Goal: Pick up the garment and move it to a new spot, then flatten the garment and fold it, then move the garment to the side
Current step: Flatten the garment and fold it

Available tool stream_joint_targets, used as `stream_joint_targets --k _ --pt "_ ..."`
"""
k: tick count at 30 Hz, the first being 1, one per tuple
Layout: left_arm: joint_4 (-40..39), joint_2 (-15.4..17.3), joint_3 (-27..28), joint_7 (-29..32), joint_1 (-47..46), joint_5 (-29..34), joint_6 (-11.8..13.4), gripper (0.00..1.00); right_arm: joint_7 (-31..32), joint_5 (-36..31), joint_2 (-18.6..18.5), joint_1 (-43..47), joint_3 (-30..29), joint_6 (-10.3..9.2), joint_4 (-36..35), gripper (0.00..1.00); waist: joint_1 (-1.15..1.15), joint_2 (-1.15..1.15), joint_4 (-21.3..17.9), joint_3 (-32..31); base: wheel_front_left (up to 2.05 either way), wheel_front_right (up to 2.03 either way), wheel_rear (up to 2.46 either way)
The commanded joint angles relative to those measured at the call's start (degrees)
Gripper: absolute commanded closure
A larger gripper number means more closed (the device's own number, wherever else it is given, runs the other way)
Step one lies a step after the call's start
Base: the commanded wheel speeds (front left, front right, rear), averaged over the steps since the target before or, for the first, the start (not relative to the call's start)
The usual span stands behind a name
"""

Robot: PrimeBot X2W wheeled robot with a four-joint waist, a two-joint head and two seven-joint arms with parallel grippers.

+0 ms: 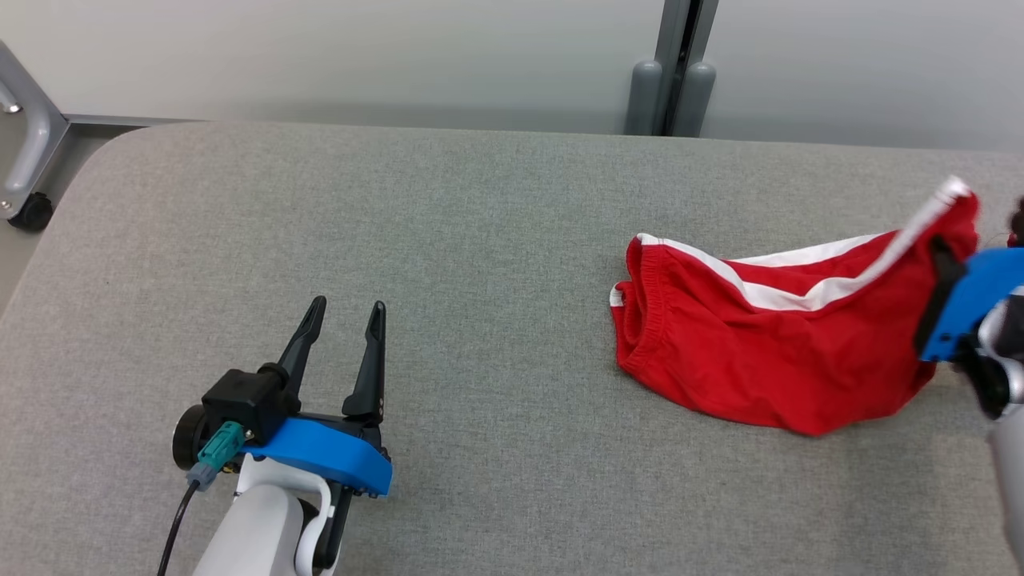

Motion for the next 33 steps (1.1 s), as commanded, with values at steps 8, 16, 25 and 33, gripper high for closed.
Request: stream_joint_targets --k 8,16,25,33 --pt "0.0 0.6 -0.5 -0.3 1.0 -0.8 -0.4 0.0 5.6 -4.5 6.5 2.9 7.1 0.0 -10.9 1.0 0.0 0.0 0.5 -1.0 0.0 0.0 0.0" --pt "-0.4 0.2 -1.3 -0.3 0.1 -1.3 -0.4 0.0 11.3 -3.9 10.1 2.1 17.8 0.0 -13.3 1.0 0.0 0.0 2.6 0.0 0.0 0.0 0.0" --pt "-0.4 -0.2 -2.2 -0.3 -1.4 -1.9 -0.3 0.0 10.7 -2.0 13.2 -0.8 22.4 0.0 -5.8 0.72 0.0 0.0 5.0 1.9 0.0 0.0 0.0" --pt "-0.3 0.3 -1.1 -0.3 -0.5 -1.5 -0.3 0.0 5.5 5.7 14.7 -2.1 25.6 0.0 -5.7 0.0 0.0 0.0 4.3 1.1 0.0 0.0 0.0"
